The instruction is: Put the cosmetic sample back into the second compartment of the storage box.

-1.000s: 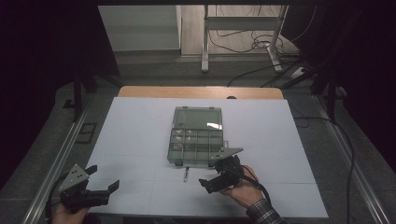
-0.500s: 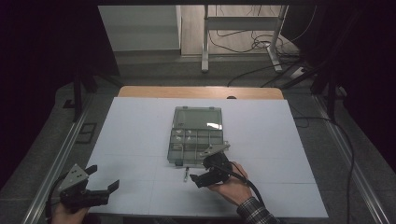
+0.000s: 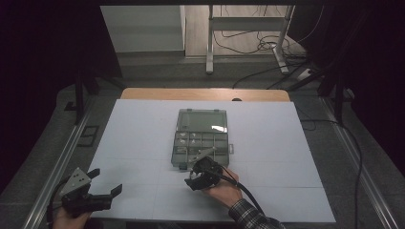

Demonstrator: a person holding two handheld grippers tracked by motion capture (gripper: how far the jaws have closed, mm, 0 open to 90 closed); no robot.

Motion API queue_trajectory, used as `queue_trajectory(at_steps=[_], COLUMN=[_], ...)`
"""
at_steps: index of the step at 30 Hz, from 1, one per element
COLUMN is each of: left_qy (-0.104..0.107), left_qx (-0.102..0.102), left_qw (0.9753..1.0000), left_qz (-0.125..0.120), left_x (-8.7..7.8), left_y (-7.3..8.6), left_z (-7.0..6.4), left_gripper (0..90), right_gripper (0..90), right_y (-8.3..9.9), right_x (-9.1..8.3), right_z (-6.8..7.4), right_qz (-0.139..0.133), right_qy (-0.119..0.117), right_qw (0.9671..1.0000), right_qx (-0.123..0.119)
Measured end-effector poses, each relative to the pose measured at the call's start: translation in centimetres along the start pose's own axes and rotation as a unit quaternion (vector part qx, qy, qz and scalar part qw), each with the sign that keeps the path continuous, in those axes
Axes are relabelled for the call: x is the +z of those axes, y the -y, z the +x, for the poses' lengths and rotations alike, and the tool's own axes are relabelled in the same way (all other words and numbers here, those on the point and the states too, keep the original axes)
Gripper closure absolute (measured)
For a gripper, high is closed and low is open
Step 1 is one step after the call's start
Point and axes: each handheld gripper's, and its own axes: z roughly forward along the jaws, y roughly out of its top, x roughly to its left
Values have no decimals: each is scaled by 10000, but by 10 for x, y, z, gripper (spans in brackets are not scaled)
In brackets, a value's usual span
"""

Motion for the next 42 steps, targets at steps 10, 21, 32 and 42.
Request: queue_trajectory(at_steps=[10, 21, 32, 42], left_qy=[-1, -8, -5, -1], left_qx=[31, 61, 90, 88], left_qw=[10000, 10000, 10000, 9999], left_qz=[8, 15, 40, 67], left_x=[0, 0, 1, 1], left_y=[0, 0, -1, -1], left_z=[-1, -1, -2, -2], left_gripper=[20, 21, 20, 20], right_gripper=[505, 813, 815, 814], right_y=[-4, -1, 0, -1], right_x=[21, 22, 20, 11], right_z=[5, 8, 4, 4], right_qz=[196, 250, 243, 76], right_qy=[136, 308, 105, 1], right_qw=[9997, 9982, 9989, 9989], right_qx=[-69, -443, -385, -469])
